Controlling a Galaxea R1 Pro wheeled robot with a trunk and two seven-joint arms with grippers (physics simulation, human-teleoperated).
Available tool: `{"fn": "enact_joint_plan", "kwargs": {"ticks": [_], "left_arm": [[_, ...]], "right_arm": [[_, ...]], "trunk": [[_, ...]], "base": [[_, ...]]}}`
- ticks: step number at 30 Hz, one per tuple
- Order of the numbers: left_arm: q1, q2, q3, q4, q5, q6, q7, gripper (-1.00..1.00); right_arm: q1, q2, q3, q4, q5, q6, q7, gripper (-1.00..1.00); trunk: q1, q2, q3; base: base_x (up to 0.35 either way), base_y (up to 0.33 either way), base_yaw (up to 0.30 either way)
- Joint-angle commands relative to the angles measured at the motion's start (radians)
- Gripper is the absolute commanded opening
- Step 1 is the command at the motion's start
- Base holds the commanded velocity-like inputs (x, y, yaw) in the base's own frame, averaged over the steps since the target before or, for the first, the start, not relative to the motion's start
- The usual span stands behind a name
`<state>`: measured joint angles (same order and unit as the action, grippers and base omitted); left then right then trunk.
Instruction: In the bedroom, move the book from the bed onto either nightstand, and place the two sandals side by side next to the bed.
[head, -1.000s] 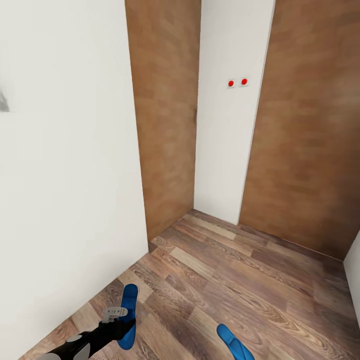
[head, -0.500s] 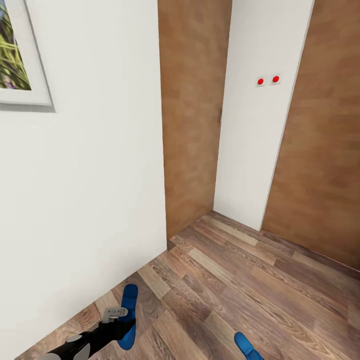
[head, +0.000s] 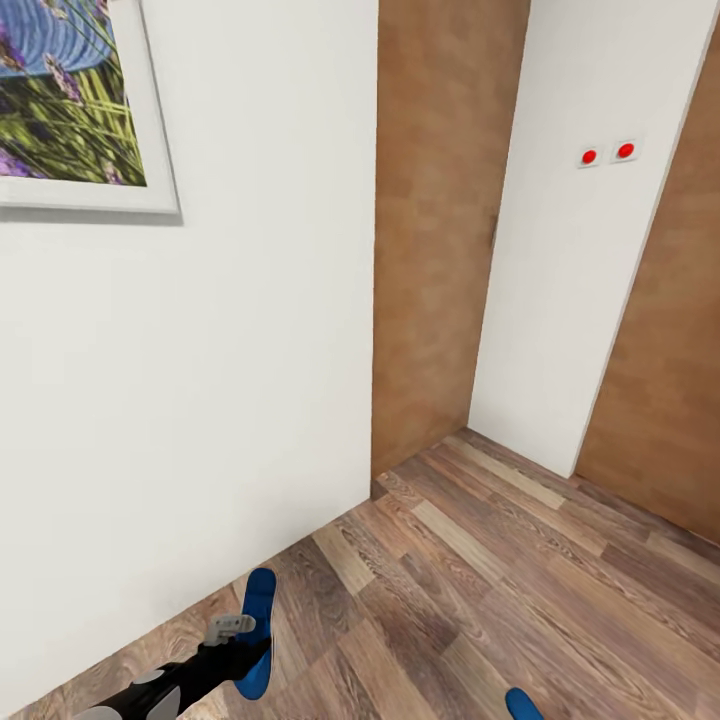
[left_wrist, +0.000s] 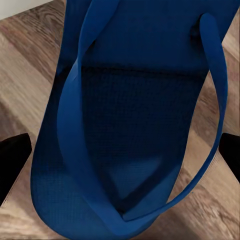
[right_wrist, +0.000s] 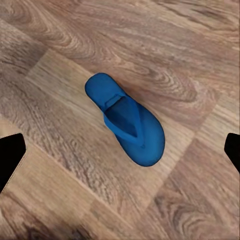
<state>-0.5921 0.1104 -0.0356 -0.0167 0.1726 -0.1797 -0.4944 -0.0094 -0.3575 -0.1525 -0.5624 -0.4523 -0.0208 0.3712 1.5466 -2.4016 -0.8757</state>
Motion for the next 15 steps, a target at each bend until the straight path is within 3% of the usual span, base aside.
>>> {"fn": "enact_joint_plan", "kwargs": {"ticks": [1, 15], "left_arm": [[-0.001, 0.0, -0.003, 0.001, 0.008, -0.002, -0.004, -1.0], [-0.001, 0.0, -0.002, 0.002, 0.008, -0.002, -0.004, -1.0]], "right_arm": [[0.0, 0.0, -0.002, 0.001, -0.008, -0.001, 0.006, 1.0], [0.0, 0.0, -0.002, 0.0, -0.008, -0.001, 0.006, 1.0]], "trunk": [[0.0, 0.0, -0.001], [0.0, 0.0, -0.001]], "base": [[0.0, 0.0, 0.289], [0.0, 0.0, 0.282]]}}
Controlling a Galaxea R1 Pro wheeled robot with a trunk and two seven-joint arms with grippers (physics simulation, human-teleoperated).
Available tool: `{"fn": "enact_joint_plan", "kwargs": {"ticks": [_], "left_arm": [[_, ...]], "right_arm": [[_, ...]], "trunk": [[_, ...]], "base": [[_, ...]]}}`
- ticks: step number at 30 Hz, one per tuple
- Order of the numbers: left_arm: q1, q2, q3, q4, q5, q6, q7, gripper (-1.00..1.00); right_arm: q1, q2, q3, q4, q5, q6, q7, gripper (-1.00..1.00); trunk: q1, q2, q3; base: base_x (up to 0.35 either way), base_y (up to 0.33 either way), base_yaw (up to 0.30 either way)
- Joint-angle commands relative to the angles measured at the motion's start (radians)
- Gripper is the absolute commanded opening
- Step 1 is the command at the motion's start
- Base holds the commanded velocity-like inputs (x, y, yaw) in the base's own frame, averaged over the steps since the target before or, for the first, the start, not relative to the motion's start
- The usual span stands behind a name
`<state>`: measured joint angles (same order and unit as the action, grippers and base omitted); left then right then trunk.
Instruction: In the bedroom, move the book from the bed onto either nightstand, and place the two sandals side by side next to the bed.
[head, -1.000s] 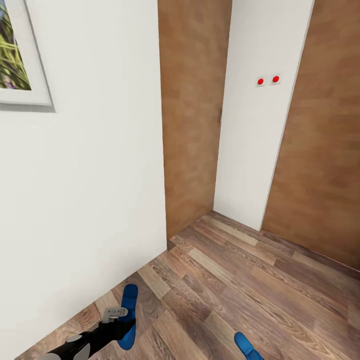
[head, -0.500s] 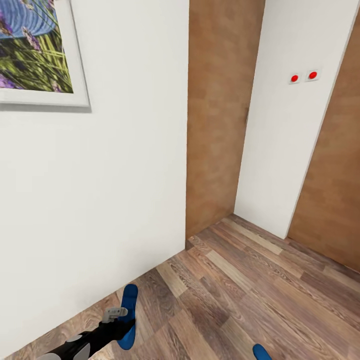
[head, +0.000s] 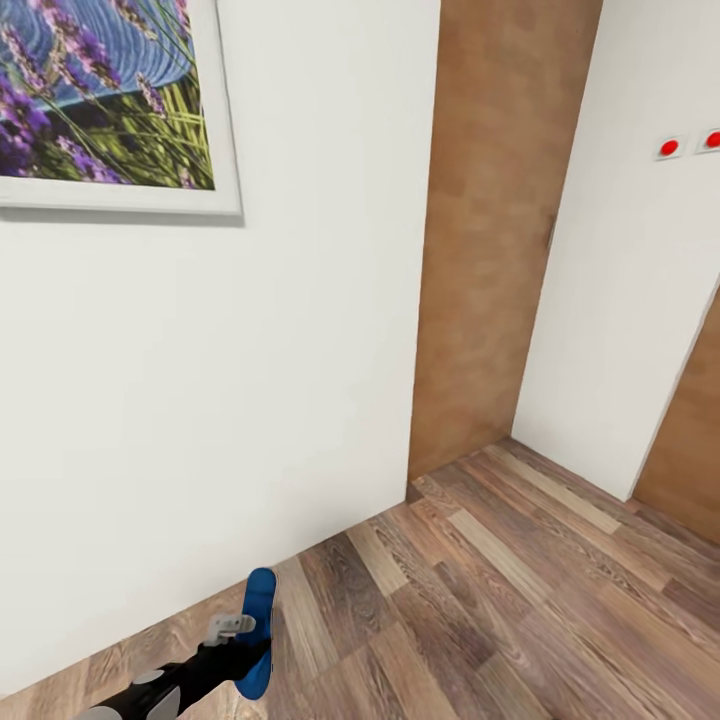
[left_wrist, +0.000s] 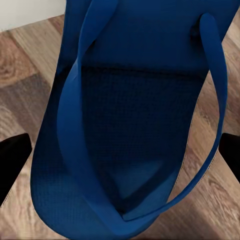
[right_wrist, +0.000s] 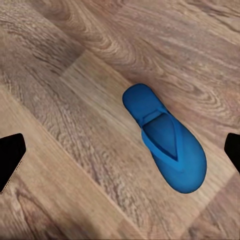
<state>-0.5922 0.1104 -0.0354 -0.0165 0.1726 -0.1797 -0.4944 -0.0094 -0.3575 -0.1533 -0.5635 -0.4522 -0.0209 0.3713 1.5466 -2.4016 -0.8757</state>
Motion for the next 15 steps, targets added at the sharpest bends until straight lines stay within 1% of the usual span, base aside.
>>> {"fn": "enact_joint_plan", "kwargs": {"ticks": [1, 4, 10, 15], "left_arm": [[0.0, 0.0, -0.003, 0.001, 0.008, -0.002, -0.004, -1.0], [-0.001, 0.0, -0.003, 0.001, 0.008, -0.002, -0.004, -1.0], [0.0, 0.0, -0.003, 0.001, 0.008, -0.002, -0.004, -1.0], [-0.001, -0.001, -0.003, 0.001, 0.007, -0.002, -0.004, -1.0]], "right_arm": [[0.0, 0.0, -0.002, 0.001, -0.008, -0.001, 0.006, 1.0], [0.0, 0.0, -0.002, 0.0, -0.008, -0.001, 0.007, 1.0], [0.0, -0.001, -0.002, -0.003, -0.008, -0.001, 0.008, 1.0], [0.0, -0.001, -0.002, -0.004, -0.008, -0.001, 0.008, 1.0]], "trunk": [[0.0, 0.0, -0.001], [0.0, 0.0, -0.001], [0.0, 0.0, -0.001], [0.0, 0.0, -0.001]], "base": [[0.0, 0.0, 0.233], [0.0, 0.0, 0.162], [0.0, -0.01, 0.035], [0.022, -0.164, 0.003]]}}
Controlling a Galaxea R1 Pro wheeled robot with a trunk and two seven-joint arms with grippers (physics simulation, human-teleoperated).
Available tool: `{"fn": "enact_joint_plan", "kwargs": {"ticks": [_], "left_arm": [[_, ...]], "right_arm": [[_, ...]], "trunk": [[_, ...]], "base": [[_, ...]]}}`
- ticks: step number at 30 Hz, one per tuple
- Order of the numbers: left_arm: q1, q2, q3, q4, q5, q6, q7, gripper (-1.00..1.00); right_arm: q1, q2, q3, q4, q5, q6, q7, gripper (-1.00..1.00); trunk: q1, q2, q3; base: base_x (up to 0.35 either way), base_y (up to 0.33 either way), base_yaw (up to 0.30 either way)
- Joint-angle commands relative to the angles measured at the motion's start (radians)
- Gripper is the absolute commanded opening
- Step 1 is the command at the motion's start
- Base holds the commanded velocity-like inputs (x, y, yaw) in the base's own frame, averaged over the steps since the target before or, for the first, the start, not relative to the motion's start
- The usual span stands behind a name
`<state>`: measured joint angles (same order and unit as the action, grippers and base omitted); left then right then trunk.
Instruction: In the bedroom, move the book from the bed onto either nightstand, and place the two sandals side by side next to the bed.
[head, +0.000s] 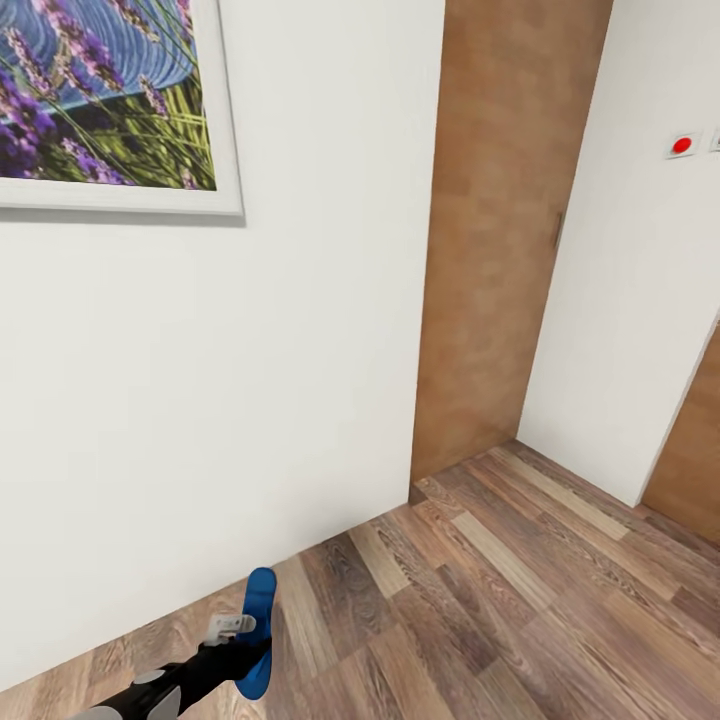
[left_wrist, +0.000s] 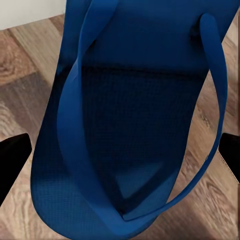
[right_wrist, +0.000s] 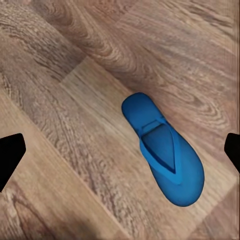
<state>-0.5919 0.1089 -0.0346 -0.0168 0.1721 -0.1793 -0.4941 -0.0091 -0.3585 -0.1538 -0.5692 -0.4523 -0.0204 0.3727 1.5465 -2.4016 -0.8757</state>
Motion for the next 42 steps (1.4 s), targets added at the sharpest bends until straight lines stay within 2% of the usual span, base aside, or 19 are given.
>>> {"fn": "enact_joint_plan", "kwargs": {"ticks": [1, 42], "left_arm": [[-0.001, 0.0, -0.004, 0.002, 0.008, -0.003, -0.004, -1.0], [-0.001, 0.0, -0.004, 0.002, 0.008, -0.003, -0.004, -1.0]], "right_arm": [[-0.001, 0.0, -0.001, 0.002, -0.008, -0.001, 0.006, 1.0], [-0.001, 0.0, -0.003, 0.0, -0.008, -0.004, 0.006, 1.0]], "trunk": [[0.0, 0.0, -0.001], [0.0, 0.0, -0.001]], "base": [[0.014, -0.171, 0.001], [0.001, -0.008, 0.0]]}}
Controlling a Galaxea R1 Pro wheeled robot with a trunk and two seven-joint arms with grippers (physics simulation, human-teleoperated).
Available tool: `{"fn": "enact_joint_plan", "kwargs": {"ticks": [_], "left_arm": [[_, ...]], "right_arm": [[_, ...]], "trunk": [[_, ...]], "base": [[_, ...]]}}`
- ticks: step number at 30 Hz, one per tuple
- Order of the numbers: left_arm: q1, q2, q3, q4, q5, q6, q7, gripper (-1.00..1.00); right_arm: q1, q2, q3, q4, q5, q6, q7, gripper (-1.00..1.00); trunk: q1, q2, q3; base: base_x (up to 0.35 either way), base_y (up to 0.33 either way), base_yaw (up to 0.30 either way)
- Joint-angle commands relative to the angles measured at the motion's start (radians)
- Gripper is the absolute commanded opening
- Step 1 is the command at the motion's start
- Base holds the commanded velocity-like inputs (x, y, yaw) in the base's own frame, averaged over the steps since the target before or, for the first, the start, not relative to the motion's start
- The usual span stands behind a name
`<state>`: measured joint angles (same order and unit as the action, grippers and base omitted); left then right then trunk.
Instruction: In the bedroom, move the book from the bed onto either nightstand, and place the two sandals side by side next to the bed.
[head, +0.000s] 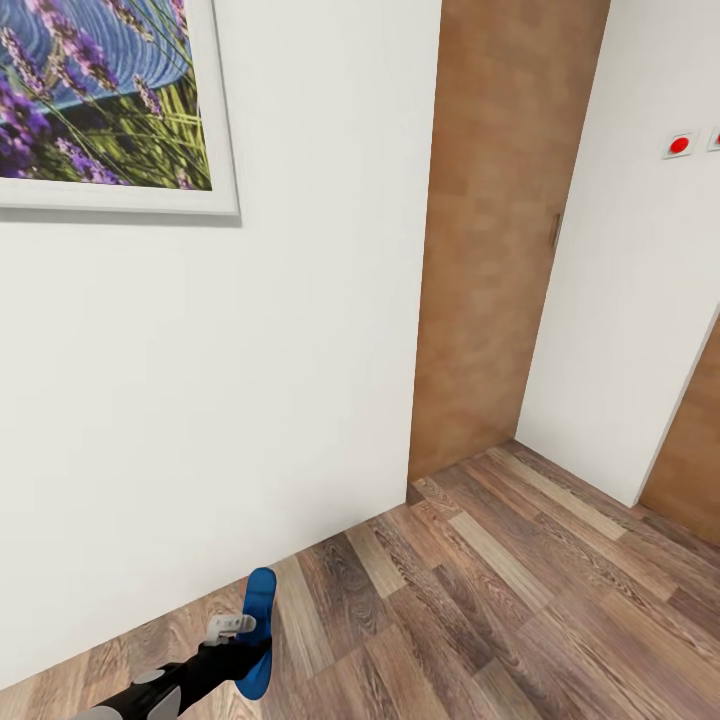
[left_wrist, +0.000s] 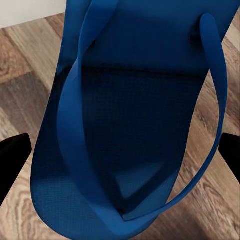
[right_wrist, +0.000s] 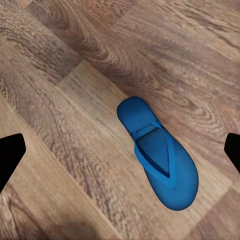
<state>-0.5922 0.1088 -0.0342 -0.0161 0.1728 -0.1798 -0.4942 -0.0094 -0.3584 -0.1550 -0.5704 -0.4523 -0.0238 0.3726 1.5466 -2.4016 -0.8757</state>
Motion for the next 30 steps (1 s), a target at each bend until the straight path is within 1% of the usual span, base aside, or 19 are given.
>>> {"fn": "enact_joint_plan", "kwargs": {"ticks": [1, 6, 11, 13, 14, 16, 17, 18, 19, 20, 21, 22, 23, 24, 25, 26, 27, 28, 30], "left_arm": [[-0.001, 0.0, -0.004, 0.001, 0.008, -0.002, -0.004, -1.0], [-0.001, 0.0, -0.004, 0.001, 0.008, -0.003, -0.004, -1.0], [-0.001, 0.001, -0.003, 0.001, 0.008, -0.002, -0.004, -1.0], [-0.001, 0.001, -0.003, 0.001, 0.008, -0.002, -0.005, -1.0], [-0.001, 0.002, -0.004, 0.001, 0.008, -0.002, -0.005, -1.0], [-0.001, 0.002, -0.004, 0.001, 0.008, -0.002, -0.005, -1.0], [-0.001, 0.001, -0.004, 0.001, 0.008, -0.002, -0.005, -1.0], [-0.001, 0.001, -0.004, 0.001, 0.008, -0.002, -0.005, -1.0], [0.0, 0.001, -0.004, 0.001, 0.007, -0.001, -0.004, -1.0], [0.0, 0.0, -0.004, 0.001, 0.007, -0.001, -0.004, -1.0], [0.0, 0.001, -0.004, 0.001, 0.007, -0.001, -0.004, -1.0], [0.0, 0.001, -0.004, 0.001, 0.007, -0.002, -0.004, -1.0], [0.0, 0.0, -0.004, 0.001, 0.007, -0.002, -0.004, -1.0], [0.0, 0.0, -0.004, 0.001, 0.007, -0.002, -0.004, -1.0], [0.0, 0.0, -0.004, 0.001, 0.007, -0.002, -0.004, -1.0], [0.0, 0.0, -0.004, 0.001, 0.007, -0.002, -0.004, -1.0], [0.0, 0.0, -0.004, 0.001, 0.007, -0.001, -0.004, -1.0], [-0.001, 0.0, -0.004, 0.001, 0.007, -0.002, -0.004, -1.0], [-0.001, 0.0, -0.004, 0.001, 0.007, -0.001, -0.004, -1.0]], "right_arm": [[-0.001, 0.0, -0.001, 0.001, -0.008, -0.001, 0.006, 1.0], [0.0, 0.0, -0.002, 0.001, -0.008, -0.001, 0.003, 1.0], [0.0, -0.003, -0.006, -0.005, -0.009, 0.021, 0.003, 1.0], [-0.001, -0.006, -0.007, -0.034, -0.009, 0.063, 0.002, 1.0], [-0.001, -0.008, -0.007, -0.076, -0.008, 0.113, 0.001, 1.0], [0.0, -0.009, -0.008, -0.135, -0.007, 0.18, -0.001, 1.0], [0.0, -0.01, -0.008, -0.201, -0.007, 0.254, -0.005, 1.0], [0.0, -0.01, -0.009, -0.235, -0.006, 0.29, -0.01, 1.0], [-0.001, -0.011, -0.009, -0.3, -0.006, 0.355, -0.03, 1.0], [-0.001, -0.011, -0.009, -0.33, -0.005, 0.383, -0.045, 1.0], [-0.001, -0.011, -0.009, -0.386, -0.005, 0.428, -0.09, 1.0], [-0.001, -0.012, -0.009, -0.412, -0.004, 0.445, -0.117, 1.0], [-0.001, -0.011, -0.008, -0.462, -0.002, 0.469, -0.181, 1.0], [-0.001, -0.011, -0.008, -0.484, 0.001, 0.478, -0.215, 1.0], [-0.003, -0.012, -0.008, -0.525, 0.011, 0.493, -0.282, 1.0], [-0.005, -0.012, -0.008, -0.542, 0.018, 0.503, -0.312, 1.0], [-0.015, -0.012, -0.008, -0.57, 0.035, 0.53, -0.358, 1.0], [-0.044, -0.012, -0.008, -0.595, 0.06, 0.595, -0.397, 1.0], [-0.08, -0.012, -0.008, -0.611, 0.078, 0.704, -0.422, 1.0]], "trunk": [[0.0, 0.0, -0.001], [0.0, 0.0, -0.001], [0.0, 0.0, -0.001], [0.0, 0.0, -0.001], [0.0, 0.0, -0.001], [0.0, 0.0, -0.001], [0.0, 0.0, -0.001], [0.0, 0.0, -0.001], [0.0, 0.0, -0.001], [0.0, 0.0, -0.001], [0.0, 0.0, -0.001], [0.0, 0.0, -0.001], [0.0, 0.0, -0.001], [0.0, 0.0, -0.001], [0.0, 0.0, -0.001], [0.0, 0.0, -0.001], [0.0, 0.0, -0.001], [0.0, 0.0, -0.001], [0.0, 0.0, -0.001]], "base": [[0.0, 0.0, 0.0], [0.0, 0.0, 0.0], [0.0, 0.0, 0.0], [0.0, 0.0, 0.0], [0.0, 0.0, 0.0], [0.0, 0.0, 0.0], [0.0, 0.0, 0.0], [0.0, 0.0, 0.0], [0.0, 0.0, 0.0], [0.0, 0.0, 0.0], [0.0, 0.0, 0.0], [0.0, 0.0, 0.0], [0.0, 0.0, 0.0], [0.0, 0.0, 0.0], [0.0, 0.0, 0.0], [0.0, 0.0, 0.0], [0.0, 0.0, 0.0], [0.0, 0.0, 0.0], [0.0, 0.0, 0.0]]}}
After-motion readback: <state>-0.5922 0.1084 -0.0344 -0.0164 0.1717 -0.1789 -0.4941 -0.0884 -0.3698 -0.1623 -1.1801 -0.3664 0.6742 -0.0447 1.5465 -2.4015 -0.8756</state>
